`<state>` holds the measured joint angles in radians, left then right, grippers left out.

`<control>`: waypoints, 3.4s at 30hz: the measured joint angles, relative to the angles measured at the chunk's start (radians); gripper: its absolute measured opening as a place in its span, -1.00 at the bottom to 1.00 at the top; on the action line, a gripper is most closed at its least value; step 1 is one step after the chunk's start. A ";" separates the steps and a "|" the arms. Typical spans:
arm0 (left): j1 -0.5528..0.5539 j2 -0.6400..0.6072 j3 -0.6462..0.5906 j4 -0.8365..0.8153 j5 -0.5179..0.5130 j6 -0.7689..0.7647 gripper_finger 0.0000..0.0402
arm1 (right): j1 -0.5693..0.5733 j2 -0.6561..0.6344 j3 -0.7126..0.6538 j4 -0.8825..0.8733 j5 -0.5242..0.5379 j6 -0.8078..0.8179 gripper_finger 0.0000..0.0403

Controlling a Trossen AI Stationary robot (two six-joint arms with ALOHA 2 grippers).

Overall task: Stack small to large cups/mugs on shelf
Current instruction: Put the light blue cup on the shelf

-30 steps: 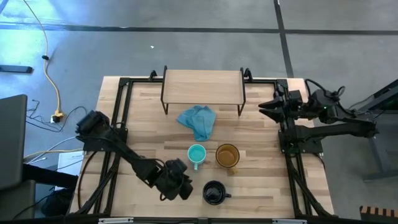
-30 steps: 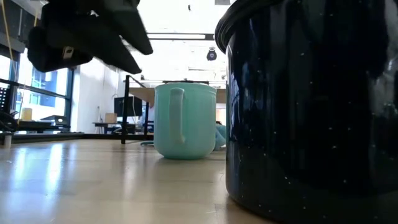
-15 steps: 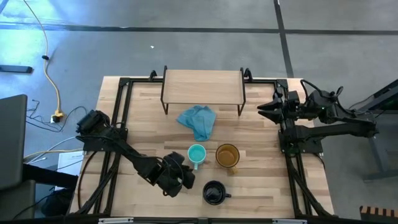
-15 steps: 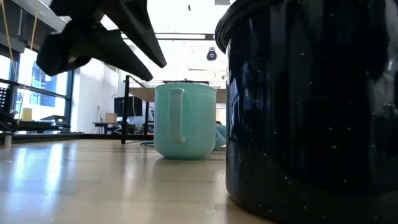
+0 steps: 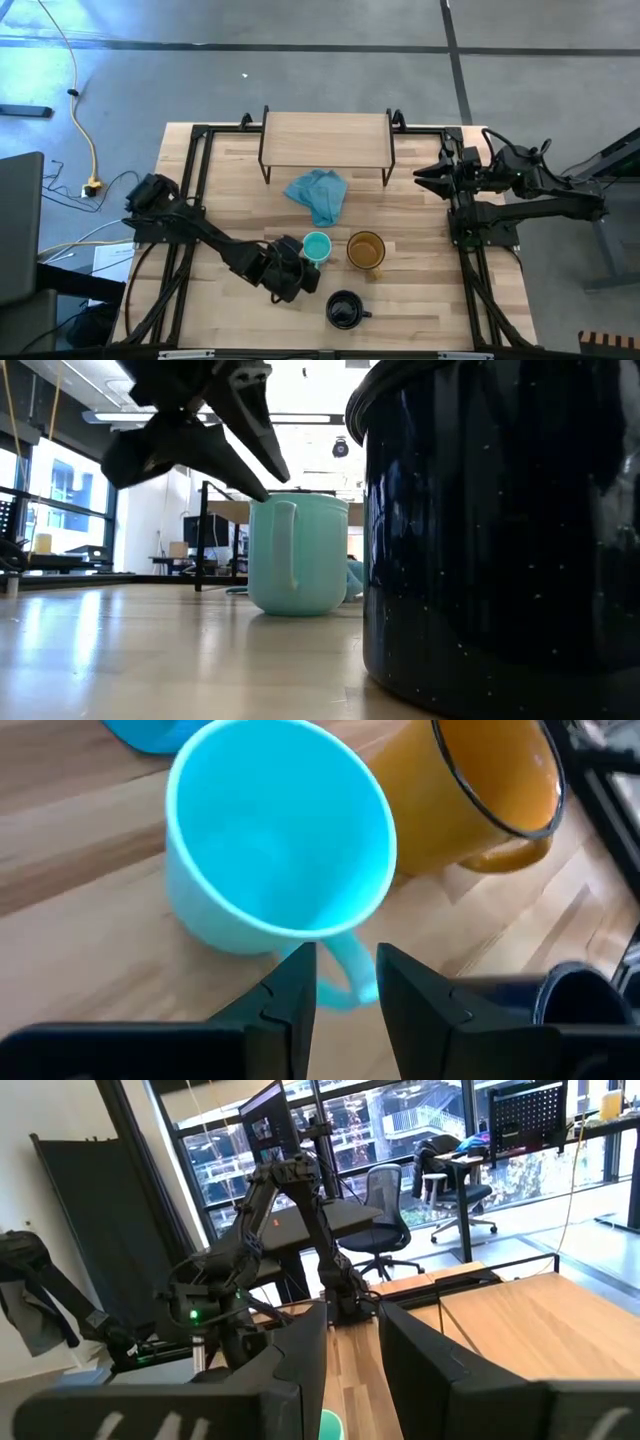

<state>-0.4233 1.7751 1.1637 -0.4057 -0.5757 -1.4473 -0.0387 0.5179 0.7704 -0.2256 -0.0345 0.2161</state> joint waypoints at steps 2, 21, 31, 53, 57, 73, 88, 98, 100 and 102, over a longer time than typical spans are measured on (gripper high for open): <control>-0.001 -0.018 0.001 0.000 0.028 0.026 -0.52 | 0.000 -0.001 0.000 -0.006 0.000 0.000 -0.58; 0.200 -0.157 0.000 -0.138 0.115 0.763 -0.52 | 0.000 0.019 -0.001 -0.052 0.000 -0.013 -0.58; 0.370 -0.155 0.000 -0.111 0.359 1.083 -0.52 | 0.000 0.040 -0.001 -0.100 -0.003 0.011 -0.58; 0.430 -0.068 0.001 -0.043 0.548 1.208 -0.52 | 0.000 0.072 -0.001 -0.100 -0.004 -0.008 -0.58; 0.430 -0.067 0.001 -0.039 0.543 1.213 -0.52 | 0.000 0.077 -0.001 -0.101 -0.004 -0.014 -0.58; 0.430 -0.017 0.000 -0.010 0.513 1.182 -0.85 | 0.000 0.077 -0.001 -0.128 -0.005 -0.014 -0.58; 0.462 -0.023 0.249 -0.372 0.508 1.317 -0.99 | 0.000 0.078 -0.001 -0.132 -0.005 -0.009 -0.58; 0.675 -0.064 0.481 -0.668 0.535 1.548 -0.99 | 0.000 0.079 -0.001 -0.129 0.009 0.059 -0.58; 0.736 -0.098 0.493 -0.674 0.562 1.580 -1.00 | 0.000 0.078 -0.001 -0.128 0.011 0.076 -0.58; 0.795 -0.134 0.496 -0.660 0.577 1.612 -1.00 | 0.000 0.079 -0.001 -0.129 0.022 0.081 -0.58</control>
<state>0.3719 1.6407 1.6596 -1.0660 0.0011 0.1645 -0.0387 0.5967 0.7696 -0.3543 -0.0126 0.2975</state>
